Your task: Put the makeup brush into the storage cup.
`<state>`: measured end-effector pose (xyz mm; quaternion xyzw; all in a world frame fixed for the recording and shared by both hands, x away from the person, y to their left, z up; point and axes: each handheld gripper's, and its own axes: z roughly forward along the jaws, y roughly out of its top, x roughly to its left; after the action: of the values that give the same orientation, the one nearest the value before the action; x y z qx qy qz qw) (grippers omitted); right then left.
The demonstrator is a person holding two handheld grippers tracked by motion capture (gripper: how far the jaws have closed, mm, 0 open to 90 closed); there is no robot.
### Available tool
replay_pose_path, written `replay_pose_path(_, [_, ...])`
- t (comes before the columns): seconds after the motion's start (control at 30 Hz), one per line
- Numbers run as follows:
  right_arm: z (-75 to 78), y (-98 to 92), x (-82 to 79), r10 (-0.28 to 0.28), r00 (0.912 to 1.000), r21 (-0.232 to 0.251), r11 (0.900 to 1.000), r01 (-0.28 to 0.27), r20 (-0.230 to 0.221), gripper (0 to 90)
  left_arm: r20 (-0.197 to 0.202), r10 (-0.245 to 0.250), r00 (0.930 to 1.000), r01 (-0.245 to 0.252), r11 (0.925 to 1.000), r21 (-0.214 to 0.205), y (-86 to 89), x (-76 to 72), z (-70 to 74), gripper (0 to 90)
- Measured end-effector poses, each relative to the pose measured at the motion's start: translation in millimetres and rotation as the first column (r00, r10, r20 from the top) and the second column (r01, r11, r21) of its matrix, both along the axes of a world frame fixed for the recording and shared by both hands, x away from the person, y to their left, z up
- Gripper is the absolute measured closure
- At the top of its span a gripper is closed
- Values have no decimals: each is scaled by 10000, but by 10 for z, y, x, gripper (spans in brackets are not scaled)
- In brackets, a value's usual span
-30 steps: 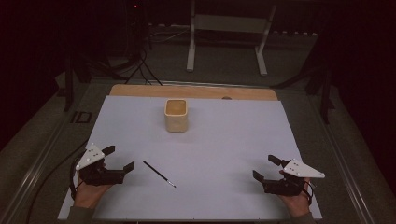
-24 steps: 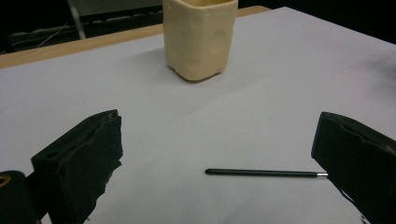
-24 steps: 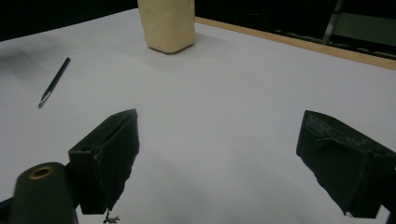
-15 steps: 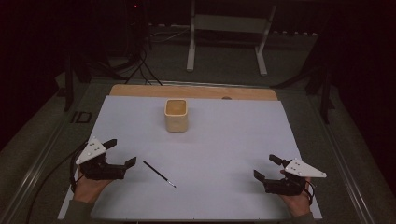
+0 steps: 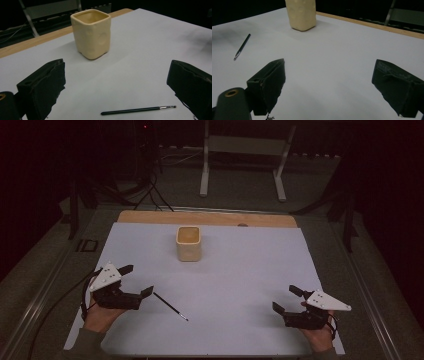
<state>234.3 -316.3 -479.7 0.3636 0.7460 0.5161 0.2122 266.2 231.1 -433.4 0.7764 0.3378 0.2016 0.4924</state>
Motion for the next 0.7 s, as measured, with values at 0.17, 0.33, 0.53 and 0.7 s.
replay_pose_path(0.17, [1,-3,-1,-12,10000,15,10000,12,22,111,-10,-218,9998,218,9998,-6,-73,22,11,31])
replay_pose_path(0.33, [2,-6,-3,-21,10000,20,10000,21,16,111,-5,-440,9990,440,9990,70,-145,38,30,31])
replay_pose_path(0.53, [3,-3,-5,9,10000,24,10000,-10,37,111,11,-803,9968,803,9967,142,-260,58,61,31])
replay_pose_path(0.7, [4,-4,-5,22,10000,22,10000,-22,39,111,-29,-1094,9940,1094,9938,214,-351,78,67,32])
